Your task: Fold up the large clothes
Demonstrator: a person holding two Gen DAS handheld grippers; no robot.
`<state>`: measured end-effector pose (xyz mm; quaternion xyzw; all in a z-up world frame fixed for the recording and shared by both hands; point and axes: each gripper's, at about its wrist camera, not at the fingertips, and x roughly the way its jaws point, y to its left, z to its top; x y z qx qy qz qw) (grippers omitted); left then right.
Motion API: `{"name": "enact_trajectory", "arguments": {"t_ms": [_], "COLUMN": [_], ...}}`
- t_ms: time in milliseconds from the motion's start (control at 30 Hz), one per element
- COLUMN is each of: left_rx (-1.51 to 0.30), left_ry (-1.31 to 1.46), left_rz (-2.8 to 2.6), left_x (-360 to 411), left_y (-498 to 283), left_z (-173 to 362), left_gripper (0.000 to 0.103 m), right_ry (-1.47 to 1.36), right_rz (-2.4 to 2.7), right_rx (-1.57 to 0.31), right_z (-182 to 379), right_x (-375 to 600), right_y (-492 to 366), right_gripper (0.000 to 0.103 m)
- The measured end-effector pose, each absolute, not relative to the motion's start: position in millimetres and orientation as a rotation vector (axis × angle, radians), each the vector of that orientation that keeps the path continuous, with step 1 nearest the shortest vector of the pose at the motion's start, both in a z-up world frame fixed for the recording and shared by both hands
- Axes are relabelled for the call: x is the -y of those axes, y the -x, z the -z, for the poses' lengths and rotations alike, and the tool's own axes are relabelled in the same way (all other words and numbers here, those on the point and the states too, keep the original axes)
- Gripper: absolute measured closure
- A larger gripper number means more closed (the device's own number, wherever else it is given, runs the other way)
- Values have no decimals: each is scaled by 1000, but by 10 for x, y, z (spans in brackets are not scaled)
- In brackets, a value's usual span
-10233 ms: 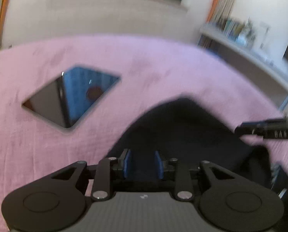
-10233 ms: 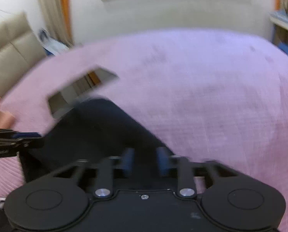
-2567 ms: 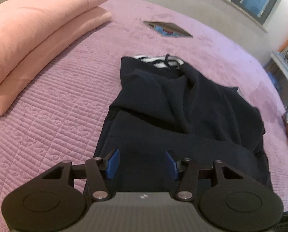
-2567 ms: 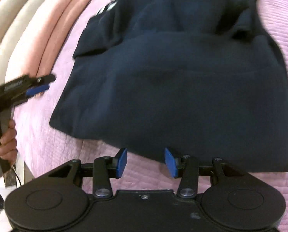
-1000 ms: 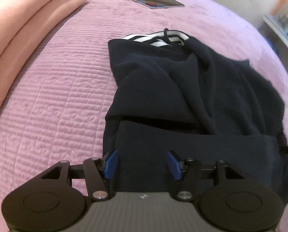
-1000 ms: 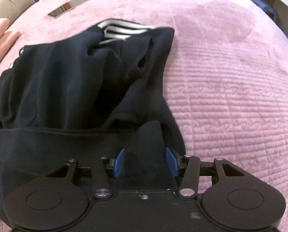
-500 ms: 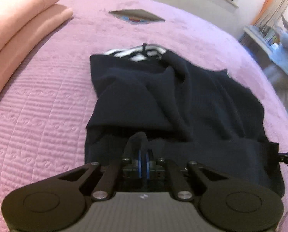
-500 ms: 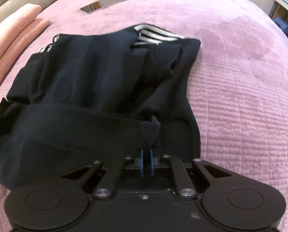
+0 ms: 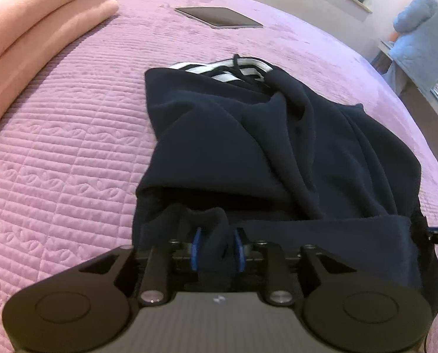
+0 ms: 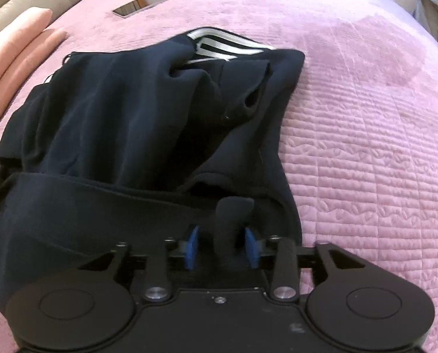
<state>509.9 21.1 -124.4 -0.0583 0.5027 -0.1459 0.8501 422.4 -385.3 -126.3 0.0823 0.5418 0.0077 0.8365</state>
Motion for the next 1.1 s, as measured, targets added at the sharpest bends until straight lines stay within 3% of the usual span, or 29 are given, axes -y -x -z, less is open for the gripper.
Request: {"name": "enact_trajectory", "arguments": {"t_ms": [100,167,200,233,267,300,333,433,700,933,1100], "left_rx": [-1064,-1078,-1097,-1118,-1105,-1084,-1061,-961,-826,-620,-488], "left_ry": [153,148,138,136,147,155,155,48,176,260,244], "left_rz": [295,271,252,228,207,191,196,210,314,357,361], "left_x": [-252,-242,-232,-225,-221,-211,-184,-8,-65,-59,34], "left_y": [-5085,-5087,-5093,-5094,-5079,-5057,-5022,-4786,-4511,-4945,-5668], "left_z": [1256,1304,1350,1396,1401,1381,1341,1116,335,-170,-212], "left_gripper": [46,43,45,48,54,83,88,89,89,89,87], "right_ry": [-203,-180,-162,-145,-137,-134,-127,-103,-122,-54,-19], "right_rz": [-10,4,9,4,3,-3,-7,-29,-58,-32,32], "right_rx": [-1129,-1111,-1104,-1099,-1083,-1063,-1048,-993,-801,-554,-471], "right_z": [1332,1320,1302,1280,1255,1215,1172,979,151,-388,-276], "right_x": [3845,3799,3766,3733,3711,3698,3676,3614,3665,3728,3864], "right_y": [-4216,-4189,-4170,-4142,-4105,-4054,-3995,-3767,-3402,-3817,-4605], "right_gripper": [37,55,78,90,91,93,94,95,96,96,96]}}
